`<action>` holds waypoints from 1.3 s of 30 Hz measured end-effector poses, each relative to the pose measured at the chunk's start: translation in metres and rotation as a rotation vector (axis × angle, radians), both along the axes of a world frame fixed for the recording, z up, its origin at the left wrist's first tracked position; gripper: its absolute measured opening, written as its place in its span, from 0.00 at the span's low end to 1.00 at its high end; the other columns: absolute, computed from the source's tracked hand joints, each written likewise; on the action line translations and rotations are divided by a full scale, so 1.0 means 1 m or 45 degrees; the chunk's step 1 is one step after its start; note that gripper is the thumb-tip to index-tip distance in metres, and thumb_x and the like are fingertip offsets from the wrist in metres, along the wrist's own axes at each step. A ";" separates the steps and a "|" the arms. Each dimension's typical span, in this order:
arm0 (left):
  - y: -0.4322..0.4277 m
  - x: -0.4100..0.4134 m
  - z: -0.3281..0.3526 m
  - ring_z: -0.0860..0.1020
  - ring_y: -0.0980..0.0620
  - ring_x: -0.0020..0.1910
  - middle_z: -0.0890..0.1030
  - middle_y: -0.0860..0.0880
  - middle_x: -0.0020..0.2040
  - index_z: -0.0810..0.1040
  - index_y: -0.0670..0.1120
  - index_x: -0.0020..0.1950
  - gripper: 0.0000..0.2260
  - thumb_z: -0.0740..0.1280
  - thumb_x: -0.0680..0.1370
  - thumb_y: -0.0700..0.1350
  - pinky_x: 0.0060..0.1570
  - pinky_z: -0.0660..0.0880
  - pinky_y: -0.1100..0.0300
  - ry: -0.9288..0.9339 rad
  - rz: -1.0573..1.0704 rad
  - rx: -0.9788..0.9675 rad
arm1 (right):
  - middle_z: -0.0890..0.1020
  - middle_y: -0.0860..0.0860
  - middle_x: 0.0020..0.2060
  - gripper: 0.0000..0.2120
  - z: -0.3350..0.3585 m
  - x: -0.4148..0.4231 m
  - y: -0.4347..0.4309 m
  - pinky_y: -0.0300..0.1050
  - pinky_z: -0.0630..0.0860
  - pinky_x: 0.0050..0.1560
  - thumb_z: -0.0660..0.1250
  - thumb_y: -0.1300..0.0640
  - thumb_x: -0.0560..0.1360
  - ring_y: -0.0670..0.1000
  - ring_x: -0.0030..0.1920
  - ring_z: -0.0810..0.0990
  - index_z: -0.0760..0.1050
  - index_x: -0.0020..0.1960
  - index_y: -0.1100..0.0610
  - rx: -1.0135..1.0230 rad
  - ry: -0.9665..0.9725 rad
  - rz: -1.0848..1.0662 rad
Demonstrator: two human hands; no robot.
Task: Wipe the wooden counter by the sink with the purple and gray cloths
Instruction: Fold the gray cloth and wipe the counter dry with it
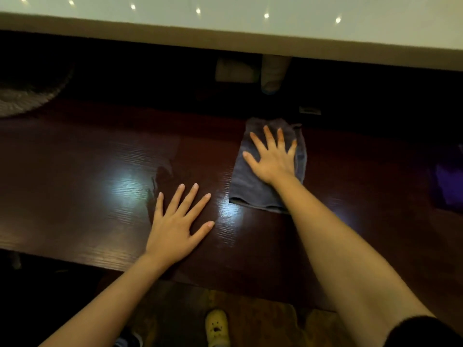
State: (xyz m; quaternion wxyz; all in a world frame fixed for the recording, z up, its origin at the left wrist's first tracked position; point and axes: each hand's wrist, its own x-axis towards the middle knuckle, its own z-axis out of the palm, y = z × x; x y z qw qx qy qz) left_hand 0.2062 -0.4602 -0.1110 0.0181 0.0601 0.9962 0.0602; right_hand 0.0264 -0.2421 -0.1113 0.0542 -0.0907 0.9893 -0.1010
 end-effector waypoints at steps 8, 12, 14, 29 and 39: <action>-0.004 -0.002 -0.002 0.48 0.51 0.76 0.54 0.54 0.76 0.52 0.61 0.74 0.29 0.41 0.74 0.69 0.72 0.48 0.38 -0.004 -0.007 0.006 | 0.46 0.49 0.77 0.29 -0.003 0.087 -0.036 0.67 0.36 0.71 0.48 0.38 0.77 0.58 0.76 0.39 0.48 0.75 0.44 0.014 0.096 0.324; -0.009 0.002 0.000 0.44 0.52 0.76 0.51 0.55 0.77 0.51 0.62 0.74 0.30 0.42 0.73 0.69 0.72 0.45 0.40 -0.057 -0.008 0.061 | 0.49 0.49 0.77 0.30 -0.006 0.123 -0.037 0.66 0.36 0.72 0.43 0.38 0.76 0.57 0.76 0.41 0.49 0.76 0.46 0.012 0.120 0.282; -0.015 0.009 0.002 0.44 0.52 0.76 0.51 0.56 0.77 0.50 0.63 0.73 0.30 0.41 0.72 0.70 0.72 0.45 0.39 -0.063 0.020 0.060 | 0.46 0.49 0.77 0.29 -0.005 0.121 -0.038 0.66 0.35 0.71 0.44 0.39 0.77 0.57 0.76 0.39 0.47 0.75 0.45 0.030 0.105 0.271; -0.049 0.030 -0.002 0.45 0.51 0.76 0.51 0.56 0.77 0.51 0.64 0.73 0.27 0.43 0.74 0.69 0.71 0.45 0.36 -0.055 0.138 0.035 | 0.45 0.49 0.77 0.26 0.000 -0.038 -0.134 0.70 0.37 0.69 0.46 0.40 0.79 0.59 0.76 0.39 0.49 0.75 0.42 0.047 0.008 0.372; -0.056 0.037 0.001 0.43 0.52 0.76 0.51 0.55 0.77 0.50 0.64 0.73 0.27 0.43 0.75 0.69 0.72 0.42 0.40 -0.062 0.120 0.053 | 0.53 0.46 0.77 0.28 -0.002 0.040 -0.121 0.65 0.40 0.72 0.42 0.38 0.75 0.55 0.77 0.45 0.52 0.74 0.41 0.033 0.135 0.974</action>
